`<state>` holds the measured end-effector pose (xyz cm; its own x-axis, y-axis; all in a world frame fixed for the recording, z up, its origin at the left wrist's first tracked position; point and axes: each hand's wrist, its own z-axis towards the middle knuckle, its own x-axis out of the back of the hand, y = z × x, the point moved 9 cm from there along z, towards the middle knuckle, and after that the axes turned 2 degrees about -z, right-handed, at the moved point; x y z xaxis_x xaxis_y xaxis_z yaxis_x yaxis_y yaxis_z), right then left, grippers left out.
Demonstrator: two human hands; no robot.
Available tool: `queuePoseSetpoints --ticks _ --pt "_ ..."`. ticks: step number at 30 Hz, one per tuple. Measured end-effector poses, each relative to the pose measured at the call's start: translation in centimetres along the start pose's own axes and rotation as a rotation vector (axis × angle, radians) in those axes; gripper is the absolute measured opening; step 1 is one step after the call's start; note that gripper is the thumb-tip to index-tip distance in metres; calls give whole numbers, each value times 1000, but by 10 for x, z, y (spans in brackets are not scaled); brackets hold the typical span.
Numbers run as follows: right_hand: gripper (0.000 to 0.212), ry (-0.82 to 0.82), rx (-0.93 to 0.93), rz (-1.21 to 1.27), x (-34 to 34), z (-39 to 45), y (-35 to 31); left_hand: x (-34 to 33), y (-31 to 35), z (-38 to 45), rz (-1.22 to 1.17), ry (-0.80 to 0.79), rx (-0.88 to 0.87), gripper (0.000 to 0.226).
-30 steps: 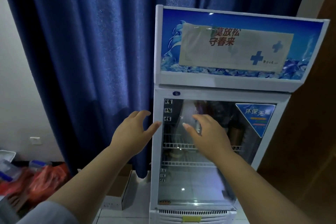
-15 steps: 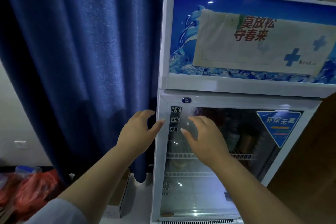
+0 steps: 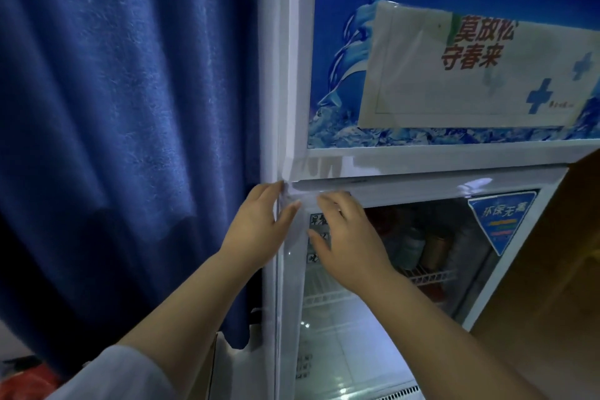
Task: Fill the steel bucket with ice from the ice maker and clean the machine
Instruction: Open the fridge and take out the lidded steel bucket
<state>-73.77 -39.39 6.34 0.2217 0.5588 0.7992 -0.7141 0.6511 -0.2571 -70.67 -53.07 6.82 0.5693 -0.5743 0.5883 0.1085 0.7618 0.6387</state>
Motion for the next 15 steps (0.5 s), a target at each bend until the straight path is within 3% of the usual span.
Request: queuePoseSetpoints --ticks 15 --pt "59 33 -52 -106 -7 8 1 -5 -10 12 -130 59 -7 29"
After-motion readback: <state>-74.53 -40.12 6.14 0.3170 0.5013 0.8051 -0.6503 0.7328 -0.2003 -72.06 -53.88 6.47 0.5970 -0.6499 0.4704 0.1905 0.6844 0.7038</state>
